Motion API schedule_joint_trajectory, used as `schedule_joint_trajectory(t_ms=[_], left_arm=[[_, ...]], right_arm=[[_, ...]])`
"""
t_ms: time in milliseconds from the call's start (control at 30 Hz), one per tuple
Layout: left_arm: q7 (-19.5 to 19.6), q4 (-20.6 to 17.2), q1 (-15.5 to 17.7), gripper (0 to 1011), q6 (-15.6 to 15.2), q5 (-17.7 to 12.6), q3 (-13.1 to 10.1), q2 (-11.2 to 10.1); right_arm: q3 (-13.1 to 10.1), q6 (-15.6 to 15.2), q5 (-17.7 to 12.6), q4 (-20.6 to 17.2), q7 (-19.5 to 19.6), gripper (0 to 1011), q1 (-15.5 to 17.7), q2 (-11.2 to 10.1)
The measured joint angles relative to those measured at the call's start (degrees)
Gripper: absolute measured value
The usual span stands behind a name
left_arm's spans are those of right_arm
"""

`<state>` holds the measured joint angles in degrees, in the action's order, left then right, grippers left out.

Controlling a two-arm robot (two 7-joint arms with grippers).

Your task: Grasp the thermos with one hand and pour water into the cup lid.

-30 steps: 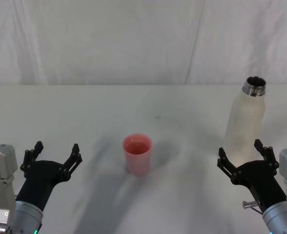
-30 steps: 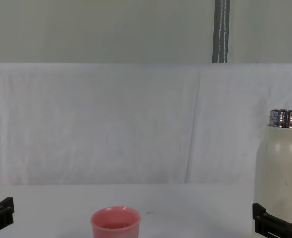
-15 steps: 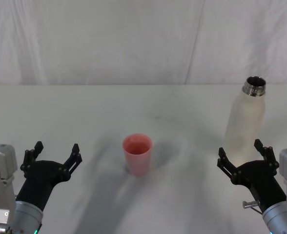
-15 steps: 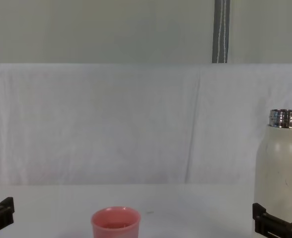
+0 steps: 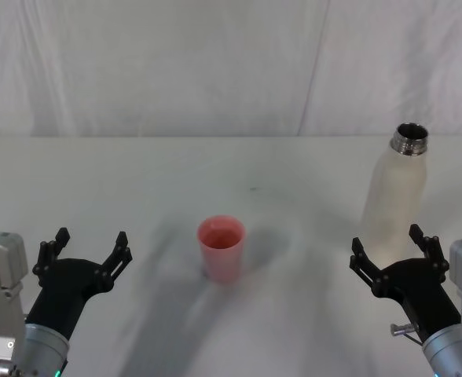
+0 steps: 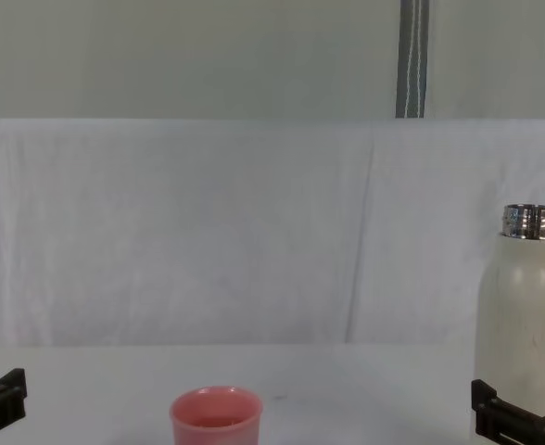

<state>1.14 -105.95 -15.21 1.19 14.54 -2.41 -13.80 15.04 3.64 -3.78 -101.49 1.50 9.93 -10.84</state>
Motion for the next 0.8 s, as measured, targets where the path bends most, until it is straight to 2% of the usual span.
schedule_joint_trajectory(t_ms=[433, 800], left_arm=[[0.0, 0.0, 0.0, 1001, 0.0, 0.0, 0.0, 0.0], [0.0, 0.0, 0.0, 1001, 0.0, 0.0, 0.0, 0.0]], right_arm=[[0.0, 0.0, 0.0, 0.0, 0.0, 1001, 0.0, 0.0], [-2.9, 0.4, -2.8, 2.2, -3.4, 1001, -1.6, 2.2]])
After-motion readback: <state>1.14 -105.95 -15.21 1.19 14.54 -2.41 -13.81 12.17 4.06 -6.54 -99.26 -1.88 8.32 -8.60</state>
